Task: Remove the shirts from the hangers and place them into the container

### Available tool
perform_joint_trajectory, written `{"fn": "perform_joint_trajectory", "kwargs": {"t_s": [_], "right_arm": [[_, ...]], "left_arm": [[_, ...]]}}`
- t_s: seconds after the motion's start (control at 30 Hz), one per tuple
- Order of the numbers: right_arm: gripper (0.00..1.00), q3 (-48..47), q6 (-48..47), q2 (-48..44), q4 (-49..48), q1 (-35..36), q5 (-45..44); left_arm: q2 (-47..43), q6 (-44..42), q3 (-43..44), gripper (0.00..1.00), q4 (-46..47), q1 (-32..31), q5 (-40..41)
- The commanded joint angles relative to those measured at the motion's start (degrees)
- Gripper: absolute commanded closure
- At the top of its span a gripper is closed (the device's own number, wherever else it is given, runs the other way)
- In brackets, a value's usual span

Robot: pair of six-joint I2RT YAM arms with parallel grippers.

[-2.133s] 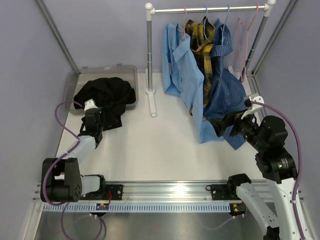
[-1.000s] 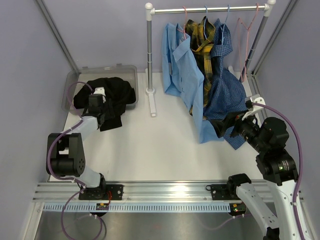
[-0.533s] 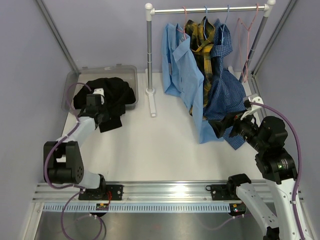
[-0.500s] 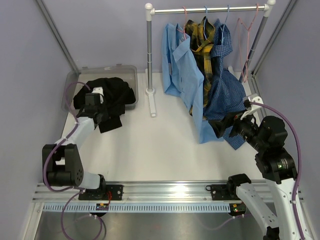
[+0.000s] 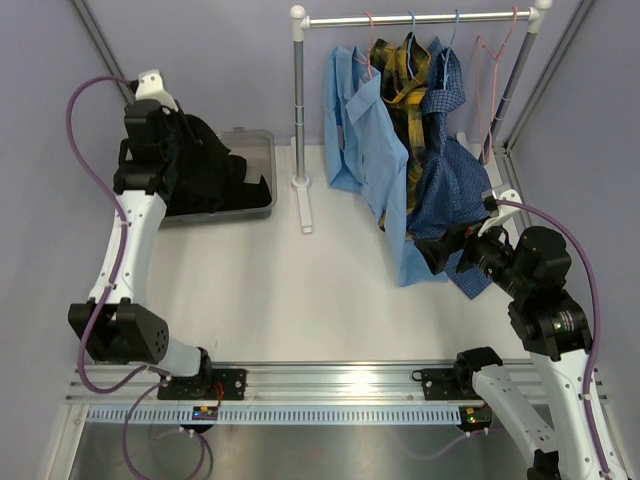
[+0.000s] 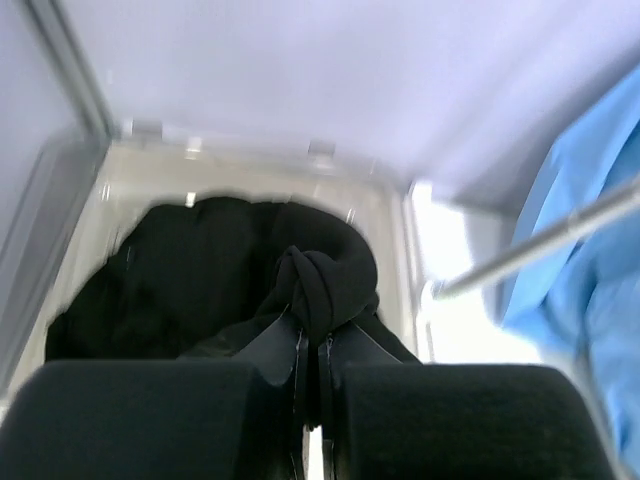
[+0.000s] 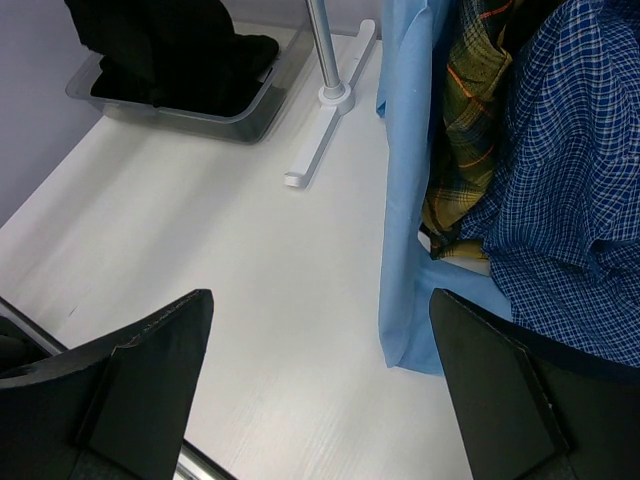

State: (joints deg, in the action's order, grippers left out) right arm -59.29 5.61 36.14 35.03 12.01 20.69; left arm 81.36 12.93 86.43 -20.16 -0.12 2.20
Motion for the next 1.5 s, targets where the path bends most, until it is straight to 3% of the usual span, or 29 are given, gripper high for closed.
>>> {"fn": "perform_joint_trajectory", "kwargs": {"t_s": [0.0,0.17,0.47,0.73,0.8,0.83,0.87,1.07,1.27,1.47], "right_arm": [[0.01,-2.15,-0.24,-0.02,0.3,0.64,0.32],[0.0,-2.59,-0.77,0.16,1.71,0.56,-1.0],[0.0,-5.31,-1.04,1.65,4.26,0.64,-1.44],[0.0,-10.05,-2.09,4.29,6.98,0.56,-0.48],[0.0,-12.5,-2.44,5.95,7.6,0.56,1.53],[0.01,-13.48,-2.36,6.66,7.6,0.56,2.07],[0.01,-14.27,-2.18,7.45,7.6,0.56,2.42],[0.01,-22.35,-0.16,14.12,7.95,0.56,1.91],[0.03,-35.51,2.74,23.87,8.92,0.56,-3.09],[0.07,-49.41,5.73,37.23,13.4,0.65,-11.54]], "left_arm": [[6.24,2.71,9.18,1.0,1.26,-0.05,0.08],[12.32,4.3,10.86,1.0,4.87,0.03,1.49],[24.01,11.68,-1.79,1.0,11.37,-0.14,1.76],[31.41,11.07,-0.65,0.99,9.97,-0.41,-0.08],[26.67,9.41,-1.53,0.77,10.06,-0.49,-0.96],[24.39,8.96,-1.97,0.77,10.06,-0.5,-0.62],[21.93,8.35,-2.58,0.6,9.97,-0.5,-0.18],[3.38,2.64,-2.5,0.01,3.83,-0.5,3.43],[-11.56,-1.67,-4.95,0.01,-2.95,-0.5,2.03],[-23.68,-0.19,-11.88,0.01,-11.91,-2.33,-1.22]]}}
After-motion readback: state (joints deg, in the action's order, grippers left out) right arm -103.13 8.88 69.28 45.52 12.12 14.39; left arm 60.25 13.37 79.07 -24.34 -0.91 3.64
